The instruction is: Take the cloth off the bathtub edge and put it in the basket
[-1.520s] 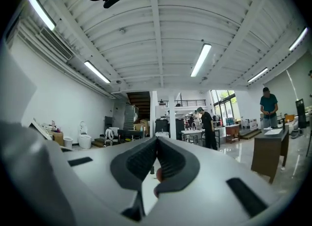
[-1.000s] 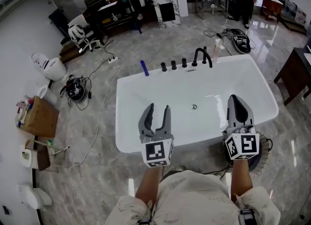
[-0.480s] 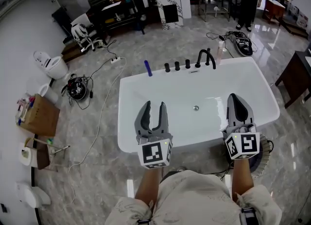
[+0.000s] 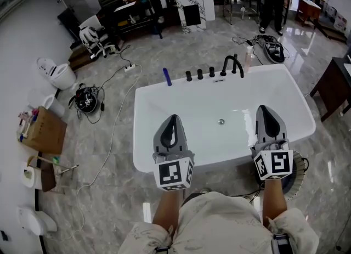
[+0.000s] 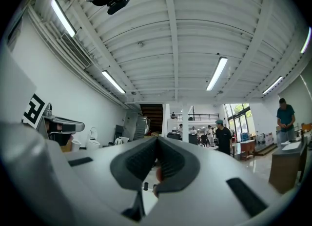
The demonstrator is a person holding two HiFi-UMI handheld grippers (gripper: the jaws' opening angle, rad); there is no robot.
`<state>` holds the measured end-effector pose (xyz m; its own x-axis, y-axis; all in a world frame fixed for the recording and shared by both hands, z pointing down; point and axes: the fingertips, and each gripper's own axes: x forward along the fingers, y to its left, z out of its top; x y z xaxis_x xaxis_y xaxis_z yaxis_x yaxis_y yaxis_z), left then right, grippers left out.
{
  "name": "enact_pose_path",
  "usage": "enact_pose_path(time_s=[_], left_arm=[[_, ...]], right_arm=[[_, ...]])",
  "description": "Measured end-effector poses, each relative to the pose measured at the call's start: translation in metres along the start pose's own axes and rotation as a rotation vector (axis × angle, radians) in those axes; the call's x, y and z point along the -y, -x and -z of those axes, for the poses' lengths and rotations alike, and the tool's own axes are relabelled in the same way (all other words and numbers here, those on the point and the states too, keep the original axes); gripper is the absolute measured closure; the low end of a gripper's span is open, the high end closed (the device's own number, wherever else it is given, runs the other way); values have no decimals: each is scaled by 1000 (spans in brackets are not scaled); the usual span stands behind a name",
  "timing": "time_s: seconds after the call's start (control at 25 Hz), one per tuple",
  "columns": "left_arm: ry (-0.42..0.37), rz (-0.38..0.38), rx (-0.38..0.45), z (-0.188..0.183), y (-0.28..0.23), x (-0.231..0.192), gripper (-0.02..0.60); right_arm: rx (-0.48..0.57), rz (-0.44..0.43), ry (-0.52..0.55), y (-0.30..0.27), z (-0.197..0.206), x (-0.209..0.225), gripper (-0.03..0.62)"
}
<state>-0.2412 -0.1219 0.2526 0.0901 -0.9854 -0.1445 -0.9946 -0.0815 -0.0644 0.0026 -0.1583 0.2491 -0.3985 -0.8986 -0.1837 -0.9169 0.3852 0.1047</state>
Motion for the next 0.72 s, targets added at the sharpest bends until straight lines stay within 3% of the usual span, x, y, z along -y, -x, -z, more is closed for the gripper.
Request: enact_pose_path(time_s=[0.16,0.72], left_arm=[[-21,-7,-3,2,0,-2,578],[25,10,5,10,2,-10,578]], right_arm=[[2,-2,10,-3,-1,-6,606],[14,-30,16,-9,-1,-22,606]])
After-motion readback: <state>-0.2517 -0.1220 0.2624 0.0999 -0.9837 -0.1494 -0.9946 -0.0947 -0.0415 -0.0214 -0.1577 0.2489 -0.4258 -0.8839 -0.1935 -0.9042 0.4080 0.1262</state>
